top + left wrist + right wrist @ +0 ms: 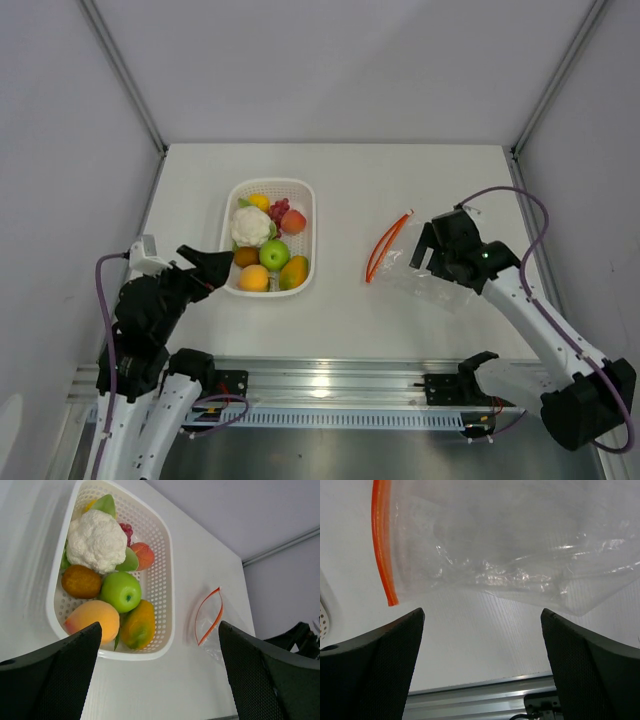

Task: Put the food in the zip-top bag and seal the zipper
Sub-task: Pick up the zipper food storage bag at the center of the board.

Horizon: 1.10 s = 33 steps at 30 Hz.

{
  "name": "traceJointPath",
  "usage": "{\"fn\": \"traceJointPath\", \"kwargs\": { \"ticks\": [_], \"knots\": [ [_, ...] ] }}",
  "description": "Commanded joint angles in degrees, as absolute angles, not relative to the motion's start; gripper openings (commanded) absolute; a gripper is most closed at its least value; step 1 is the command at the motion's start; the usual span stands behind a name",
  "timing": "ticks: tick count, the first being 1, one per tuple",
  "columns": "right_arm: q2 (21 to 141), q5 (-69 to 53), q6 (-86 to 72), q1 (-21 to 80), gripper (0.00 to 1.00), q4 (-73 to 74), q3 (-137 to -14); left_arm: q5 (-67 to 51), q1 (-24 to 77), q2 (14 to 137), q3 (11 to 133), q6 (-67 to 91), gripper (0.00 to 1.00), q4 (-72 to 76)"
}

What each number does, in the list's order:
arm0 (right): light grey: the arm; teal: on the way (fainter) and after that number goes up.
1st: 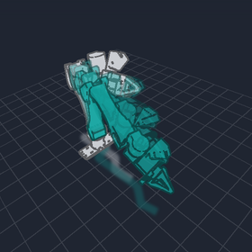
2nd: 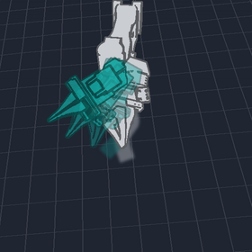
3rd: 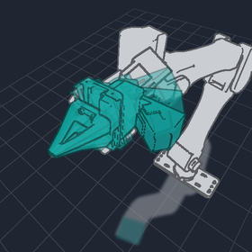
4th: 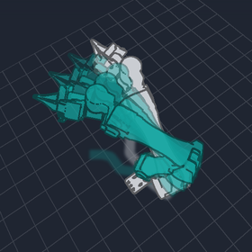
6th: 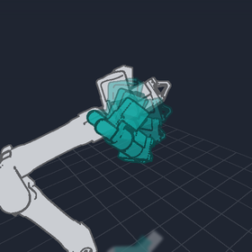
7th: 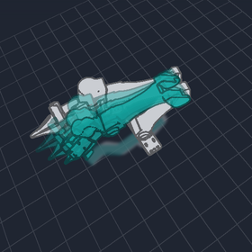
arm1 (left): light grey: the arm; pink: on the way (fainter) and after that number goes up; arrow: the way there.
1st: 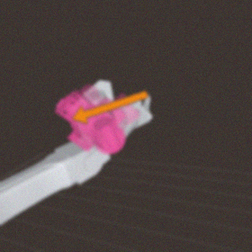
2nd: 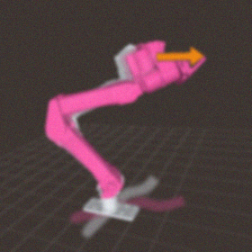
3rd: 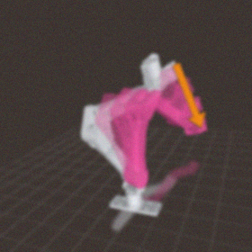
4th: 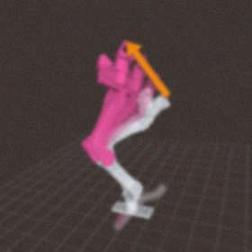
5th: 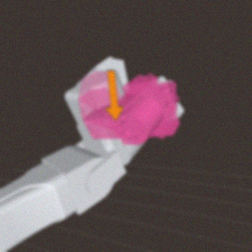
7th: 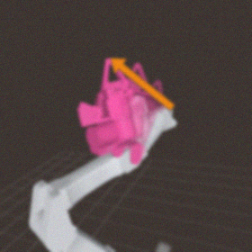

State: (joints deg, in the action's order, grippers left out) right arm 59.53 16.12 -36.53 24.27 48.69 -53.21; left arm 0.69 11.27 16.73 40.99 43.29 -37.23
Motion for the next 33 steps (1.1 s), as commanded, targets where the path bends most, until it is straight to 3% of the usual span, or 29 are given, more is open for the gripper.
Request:
{"fn": "traceJointPath", "kwargs": {
  "ticks": [1,9,13,22,28,33],
  "knots": [
    [66.0,21.6,-38.6,26.7,0.99,49.1,-59.7,-0.5,10.7,18.9,43.8,40.3,0.99,-41.0],
    [85.7,23.0,-41.9,30.7,0.99,49.8,-74.6,-4.4,10.7,25.2,45.9,35.4,0.99,-43.6],
    [95.7,30.7,-42.8,33.6,0.99,55.1,-84.3,-6.8,10.7,25.3,44.5,35.0,1.00,-41.8],
    [119.6,39.9,-53.5,35.9,0.99,77.9,-109.2,-9.7,10.7,27.2,43.6,35.0,0.99,-39.4],
    [120.2,41.1,-57.0,36.5,0.98,78.3,-105.3,-10.2,10.7,27.3,43.2,33.8,0.99,-38.6],
    [116.2,40.2,-56.4,36.2,0.80,73.9,-98.4,-11.4,10.7,27.9,42.1,33.1,0.99,-37.4]
  ]
}}
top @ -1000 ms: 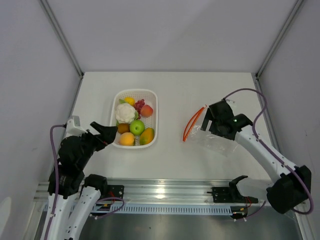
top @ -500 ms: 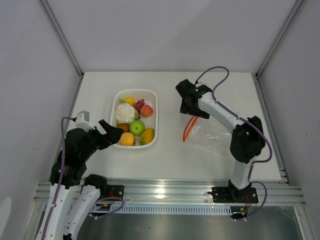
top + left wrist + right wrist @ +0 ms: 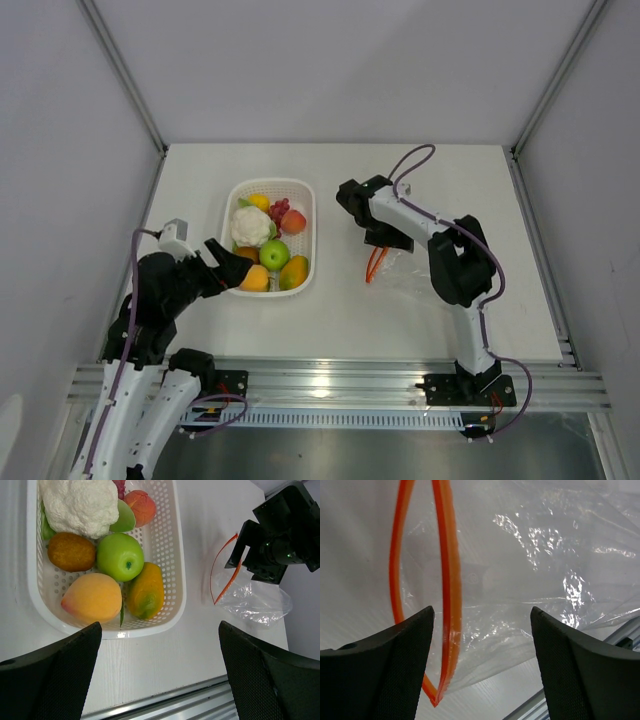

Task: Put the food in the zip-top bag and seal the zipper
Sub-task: Pick up the zipper food storage bag at the center of the board, then pick up the fake fruit from the bin.

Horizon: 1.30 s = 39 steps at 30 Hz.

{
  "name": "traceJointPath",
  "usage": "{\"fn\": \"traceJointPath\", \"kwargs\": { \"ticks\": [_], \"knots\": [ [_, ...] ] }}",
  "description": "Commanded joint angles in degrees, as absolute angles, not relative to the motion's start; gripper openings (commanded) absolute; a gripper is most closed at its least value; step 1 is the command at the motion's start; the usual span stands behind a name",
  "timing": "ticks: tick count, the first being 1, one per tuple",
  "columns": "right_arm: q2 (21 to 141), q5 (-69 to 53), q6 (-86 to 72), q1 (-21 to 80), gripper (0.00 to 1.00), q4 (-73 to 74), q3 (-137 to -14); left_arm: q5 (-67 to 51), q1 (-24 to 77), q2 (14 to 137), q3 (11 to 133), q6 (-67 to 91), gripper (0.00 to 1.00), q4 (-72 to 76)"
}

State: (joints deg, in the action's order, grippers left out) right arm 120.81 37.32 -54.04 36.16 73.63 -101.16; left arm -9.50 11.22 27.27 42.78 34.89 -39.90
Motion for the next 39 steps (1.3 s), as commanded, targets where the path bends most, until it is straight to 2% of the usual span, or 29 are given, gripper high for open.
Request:
{"fn": "traceJointPath", "kwargs": {
  "ticks": [1,2,3,9,18,28,31,35,39],
  "knots": [
    [115.7,40.3,-56.0,36.3,0.77,73.4,-97.5,-11.6,10.7,28.0,41.9,32.9,0.99,-37.4],
    [115.2,40.3,-55.8,36.3,0.69,72.7,-96.7,-11.7,10.7,28.4,41.7,32.5,1.00,-37.4],
    [114.4,40.3,-55.7,36.4,0.64,72.3,-95.4,-11.8,10.7,28.7,41.6,32.5,0.99,-37.4],
    [109.9,41.8,-51.5,38.3,0.00,67.2,-91.4,-14.9,10.7,31.3,43.1,32.1,1.00,-40.8],
    [103.7,42.2,-43.9,46.5,0.00,61.7,-89.2,-12.4,10.7,32.7,50.4,28.5,0.99,-47.4],
    [93.4,42.2,-38.2,52.3,0.00,53.0,-78.2,-8.2,10.7,46.0,56.9,26.4,0.96,-49.5],
    [88.2,39.3,-33.9,51.6,0.00,46.9,-72.7,-10.9,10.7,50.4,57.4,28.4,0.96,-47.2],
    [86.1,34.4,-29.5,49.8,0.00,42.5,-70.5,-19.0,10.8,52.7,54.9,31.5,0.88,-40.4],
    [86.1,32.5,-26.4,48.3,0.00,42.1,-72.0,-12.7,10.8,55.2,55.9,33.3,0.88,-39.6]
  ]
}}
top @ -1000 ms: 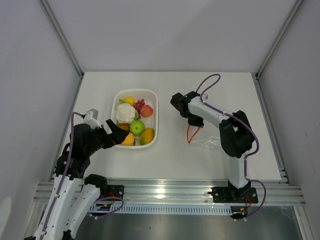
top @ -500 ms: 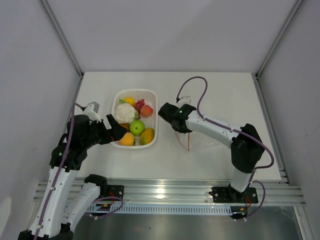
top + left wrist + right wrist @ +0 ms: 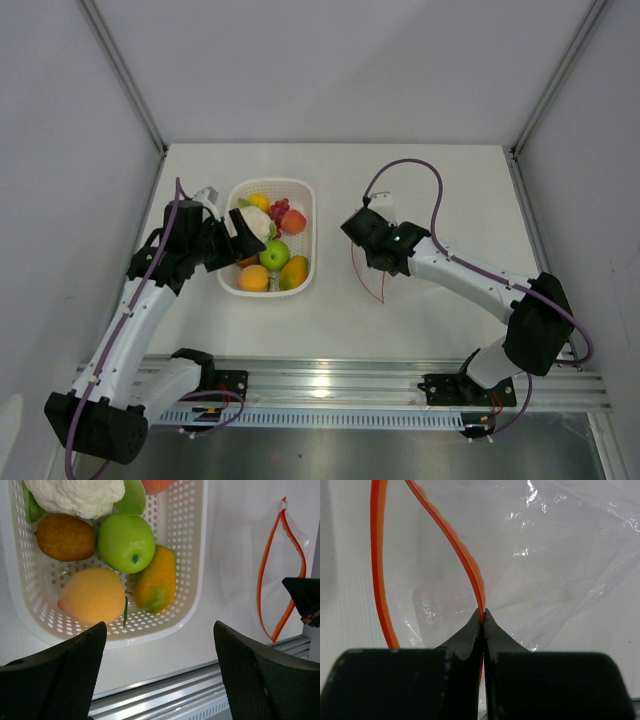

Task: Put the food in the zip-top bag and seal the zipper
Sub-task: Pick up the fake fruit from the bin.

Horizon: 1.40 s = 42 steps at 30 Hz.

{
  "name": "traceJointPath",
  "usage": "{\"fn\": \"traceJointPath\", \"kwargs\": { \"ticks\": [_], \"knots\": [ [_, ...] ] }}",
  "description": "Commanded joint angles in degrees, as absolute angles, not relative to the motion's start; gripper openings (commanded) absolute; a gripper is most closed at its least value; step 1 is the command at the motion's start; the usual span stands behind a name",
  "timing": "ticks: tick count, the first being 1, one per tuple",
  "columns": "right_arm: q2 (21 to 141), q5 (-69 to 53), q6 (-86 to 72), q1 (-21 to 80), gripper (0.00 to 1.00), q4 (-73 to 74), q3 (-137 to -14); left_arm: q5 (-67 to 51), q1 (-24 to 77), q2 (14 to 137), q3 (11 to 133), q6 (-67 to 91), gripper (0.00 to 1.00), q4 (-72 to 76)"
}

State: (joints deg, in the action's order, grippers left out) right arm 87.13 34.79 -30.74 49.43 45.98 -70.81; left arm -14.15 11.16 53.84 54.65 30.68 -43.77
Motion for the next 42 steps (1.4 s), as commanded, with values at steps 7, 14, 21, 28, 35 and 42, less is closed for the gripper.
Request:
{"fn": "traceJointPath", "kwargs": {
  "ticks": [7,14,21,28,35,42],
  "knots": [
    [83.8,30.4,-23.4,46.7,0.00,41.9,-75.1,-6.9,11.3,68.8,65.0,36.0,0.90,-43.2],
    [82.3,27.1,-22.4,45.0,0.00,41.7,-75.1,-3.0,14.9,76.7,66.5,36.7,0.90,-41.6],
    [81.0,25.3,-21.7,43.9,0.00,42.9,-74.5,-0.4,19.9,84.8,69.9,37.2,0.86,-40.3],
    [79.6,22.6,-20.2,41.1,0.00,42.2,-73.6,5.6,22.1,90.4,72.9,37.1,0.83,-42.2],
    [79.8,19.1,-19.2,38.5,0.00,41.1,-73.0,6.7,22.8,92.6,71.0,36.6,0.84,-41.9],
    [81.6,17.8,-18.9,37.7,0.00,41.1,-73.5,8.5,24.6,95.9,71.0,36.8,0.84,-41.4]
  ]
}}
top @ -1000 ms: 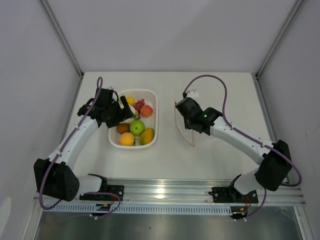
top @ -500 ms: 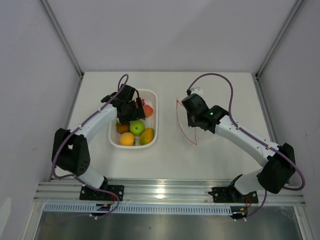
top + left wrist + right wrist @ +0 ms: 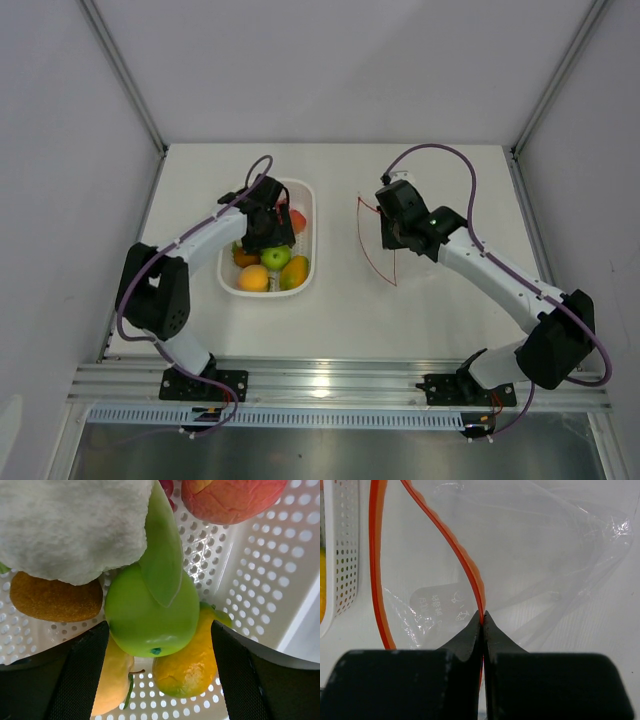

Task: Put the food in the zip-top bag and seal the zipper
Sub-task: Pick up the fake fruit from the bin.

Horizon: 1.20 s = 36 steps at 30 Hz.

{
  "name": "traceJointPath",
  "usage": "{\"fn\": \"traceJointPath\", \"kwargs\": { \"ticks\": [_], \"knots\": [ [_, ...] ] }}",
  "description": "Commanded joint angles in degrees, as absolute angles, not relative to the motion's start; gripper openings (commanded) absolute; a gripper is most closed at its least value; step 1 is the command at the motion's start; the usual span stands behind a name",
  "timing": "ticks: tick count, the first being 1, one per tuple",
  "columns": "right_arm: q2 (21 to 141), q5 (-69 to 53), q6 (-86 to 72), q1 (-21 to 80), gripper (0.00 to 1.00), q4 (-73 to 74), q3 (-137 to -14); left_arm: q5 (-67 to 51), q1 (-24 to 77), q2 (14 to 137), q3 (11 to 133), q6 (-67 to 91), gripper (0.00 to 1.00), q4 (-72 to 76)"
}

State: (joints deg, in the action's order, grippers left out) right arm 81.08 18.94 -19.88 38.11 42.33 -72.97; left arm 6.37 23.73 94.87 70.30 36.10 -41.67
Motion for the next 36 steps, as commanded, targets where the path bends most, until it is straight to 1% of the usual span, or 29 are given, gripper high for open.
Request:
{"fn": "traceJointPath", "kwargs": {
  "ticks": [1,15,18,19,21,22,24,25,27,28,29,30,31,32,36],
  "knots": [
    [81.6,17.5,-19.1,37.7,0.00,41.0,-73.7,8.7,24.6,96.2,70.9,37.0,0.84,-41.2],
    [83.5,16.4,-20.3,37.4,0.00,40.4,-74.8,10.5,24.8,100.5,70.7,36.4,0.82,-39.2],
    [83.8,16.5,-20.5,37.4,0.00,40.3,-75.0,10.9,24.9,101.6,70.8,36.2,0.77,-39.0],
    [84.0,16.6,-20.6,37.5,0.00,40.3,-75.0,11.0,24.9,101.6,70.6,36.1,0.73,-38.8],
    [84.3,16.7,-20.6,37.4,0.00,40.4,-75.3,10.8,24.9,101.4,69.9,35.9,0.68,-38.2],
    [84.4,16.9,-20.7,37.4,0.00,40.5,-75.5,10.6,24.9,101.2,69.3,35.9,0.61,-37.9],
    [84.9,17.0,-20.7,37.4,0.00,40.6,-75.6,10.5,24.9,100.5,69.6,35.7,0.53,-37.6],
    [85.1,17.0,-20.7,37.4,0.00,40.8,-75.8,10.2,24.9,100.2,69.6,35.7,0.44,-37.6],
    [85.4,17.3,-20.8,37.4,0.00,41.3,-76.2,9.9,24.9,98.7,69.5,35.6,0.35,-37.6],
    [85.7,17.5,-21.0,37.4,0.00,41.5,-76.6,9.8,24.9,98.0,69.6,35.6,0.24,-37.8],
    [85.9,17.7,-21.1,37.2,0.00,41.7,-76.8,9.8,24.9,97.3,69.7,35.5,0.20,-37.9],
    [86.0,17.8,-21.4,37.2,0.00,42.2,-77.3,9.2,24.9,95.6,69.8,35.4,0.10,-38.5],
    [86.1,17.8,-21.4,37.0,0.00,42.4,-77.4,9.1,24.9,94.7,69.9,35.4,0.04,-38.8],
    [86.2,17.8,-21.5,36.9,0.00,42.6,-77.7,8.9,24.9,93.6,70.0,35.3,0.01,-39.1],
    [86.7,17.5,-22.1,36.7,0.00,43.4,-78.7,8.8,25.9,87.5,71.2,34.7,0.01,-40.3]
  ]
}}
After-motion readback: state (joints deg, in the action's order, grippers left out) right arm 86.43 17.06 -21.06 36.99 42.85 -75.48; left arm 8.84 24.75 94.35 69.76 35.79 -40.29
